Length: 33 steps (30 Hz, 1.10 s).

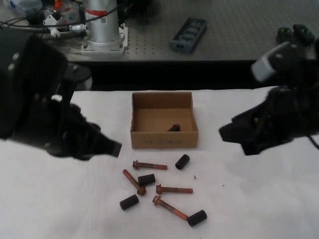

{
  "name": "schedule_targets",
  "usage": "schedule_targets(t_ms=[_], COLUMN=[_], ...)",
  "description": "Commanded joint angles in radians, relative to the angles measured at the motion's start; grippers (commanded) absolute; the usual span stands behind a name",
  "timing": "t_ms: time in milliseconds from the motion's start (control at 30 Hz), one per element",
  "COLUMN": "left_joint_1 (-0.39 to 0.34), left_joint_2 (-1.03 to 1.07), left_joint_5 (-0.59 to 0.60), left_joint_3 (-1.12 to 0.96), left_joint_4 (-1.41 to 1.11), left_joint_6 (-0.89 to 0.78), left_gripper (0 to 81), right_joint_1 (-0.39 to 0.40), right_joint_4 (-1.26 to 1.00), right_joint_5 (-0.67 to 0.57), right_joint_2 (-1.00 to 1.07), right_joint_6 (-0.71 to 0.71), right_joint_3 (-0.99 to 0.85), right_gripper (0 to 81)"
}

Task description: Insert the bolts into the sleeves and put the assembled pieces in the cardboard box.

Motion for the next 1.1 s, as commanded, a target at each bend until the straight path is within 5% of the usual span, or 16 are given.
schedule_targets(t_ms=[0, 467, 1067], left_joint_1=[-0.004, -0.004, -0.001], left_joint_2=[-0.076, -0.196, -0.359], left_joint_5=[-0.003, 0.001, 0.001], left_joint_3=[0.083, 0.272, 0.387], left_joint_4=[-0.046, -0.046, -0.038], left_joint_6=[0.012, 0.036, 0.072], left_gripper=[22.1, 22.1, 22.1], right_joint_1=[0.003, 0.173, 0.214], right_joint_4=[0.017, 0.197, 0.363], right_joint_5=[-0.002, 0.166, 0.227], right_joint_2=[0.061, 0.499, 0.68], right_joint_6=[-0.052, -0.222, -0.332], right_joint_3=[-0.042, -0.34, -0.489], right_gripper=[27.3, 24.3, 24.4])
